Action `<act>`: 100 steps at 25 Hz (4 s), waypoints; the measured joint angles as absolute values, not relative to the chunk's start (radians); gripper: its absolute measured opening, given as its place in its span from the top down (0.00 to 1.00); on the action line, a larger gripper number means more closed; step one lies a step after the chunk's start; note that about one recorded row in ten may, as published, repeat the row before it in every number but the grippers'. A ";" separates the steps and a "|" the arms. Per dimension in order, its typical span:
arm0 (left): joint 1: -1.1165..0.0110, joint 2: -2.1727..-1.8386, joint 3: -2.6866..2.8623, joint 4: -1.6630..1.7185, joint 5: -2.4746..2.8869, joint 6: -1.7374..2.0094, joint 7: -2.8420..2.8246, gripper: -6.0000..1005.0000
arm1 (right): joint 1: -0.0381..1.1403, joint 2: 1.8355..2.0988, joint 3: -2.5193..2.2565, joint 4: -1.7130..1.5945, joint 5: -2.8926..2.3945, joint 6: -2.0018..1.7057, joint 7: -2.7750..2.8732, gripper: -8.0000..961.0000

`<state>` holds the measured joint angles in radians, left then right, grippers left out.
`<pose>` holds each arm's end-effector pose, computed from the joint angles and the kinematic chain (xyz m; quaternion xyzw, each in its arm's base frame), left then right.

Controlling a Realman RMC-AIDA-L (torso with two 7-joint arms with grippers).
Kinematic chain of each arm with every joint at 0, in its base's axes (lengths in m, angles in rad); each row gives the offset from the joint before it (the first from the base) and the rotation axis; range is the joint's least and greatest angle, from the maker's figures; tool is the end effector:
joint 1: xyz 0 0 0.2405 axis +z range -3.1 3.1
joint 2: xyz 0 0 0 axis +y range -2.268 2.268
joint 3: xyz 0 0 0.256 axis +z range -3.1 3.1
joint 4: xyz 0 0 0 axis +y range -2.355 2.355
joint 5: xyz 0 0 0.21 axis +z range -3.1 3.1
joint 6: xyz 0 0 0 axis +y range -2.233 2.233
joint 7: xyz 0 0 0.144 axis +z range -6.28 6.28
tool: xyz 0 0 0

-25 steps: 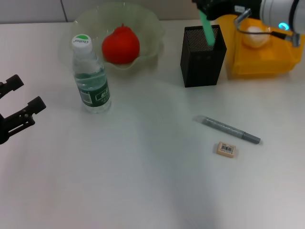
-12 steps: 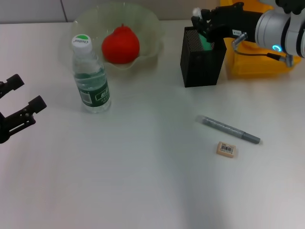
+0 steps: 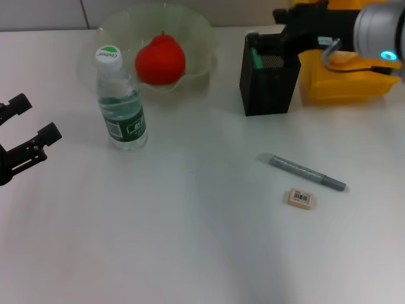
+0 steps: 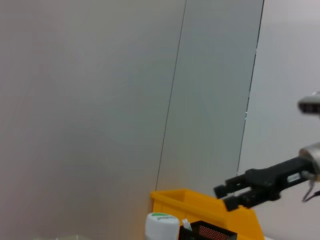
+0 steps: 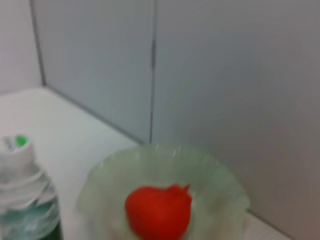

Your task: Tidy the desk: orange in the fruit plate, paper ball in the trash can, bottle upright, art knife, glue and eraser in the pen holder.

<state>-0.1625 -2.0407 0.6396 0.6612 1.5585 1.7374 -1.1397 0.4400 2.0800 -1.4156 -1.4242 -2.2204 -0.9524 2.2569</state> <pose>-0.3275 0.2391 0.0657 -0.8509 -0.2001 -0.3851 0.2960 0.1460 0.3904 0.0178 -0.9209 0.1935 0.0955 0.3246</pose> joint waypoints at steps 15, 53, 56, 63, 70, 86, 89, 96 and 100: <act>-0.171 -2.038 0.639 0.661 1.565 1.738 -1.140 0.14 | 0.720 2.083 -1.510 -1.531 -2.620 -1.756 2.596 0.28; -0.175 -2.053 0.633 0.661 1.581 1.730 -1.146 0.14 | 0.810 2.087 -1.715 -1.096 -2.639 -1.563 2.583 0.34; -0.175 -2.052 0.633 0.661 1.582 1.729 -1.146 0.14 | 0.815 2.088 -1.715 -1.085 -2.637 -1.561 2.584 0.34; -0.175 -2.052 0.633 0.661 1.581 1.729 -1.148 0.14 | 0.819 2.088 -1.715 -1.073 -2.638 -1.560 2.586 0.49; -0.176 -2.052 0.632 0.661 1.581 1.728 -1.146 0.14 | 0.803 2.086 -1.700 -1.142 -2.635 -1.594 2.592 0.75; -0.176 -2.056 0.640 0.661 1.581 1.726 -1.140 0.14 | 0.754 2.083 -1.408 -1.467 -2.730 -1.475 2.607 0.74; -0.176 -2.057 0.639 0.655 1.581 1.729 -1.140 0.14 | 0.747 2.083 -1.405 -1.446 -2.735 -1.376 2.608 0.74; -0.178 -2.059 0.640 0.648 1.581 1.728 -1.140 0.14 | 0.760 2.082 -1.404 -1.320 -2.738 -1.198 2.609 0.73; -0.178 -2.060 0.640 0.648 1.581 1.731 -1.140 0.14 | 0.779 2.082 -1.407 -1.244 -2.733 -1.134 2.605 0.73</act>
<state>-0.1780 -2.0600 0.6399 0.6482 1.5815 1.7315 -1.1397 0.7786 2.0818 -1.4068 -1.2435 -2.7331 -1.1335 2.6052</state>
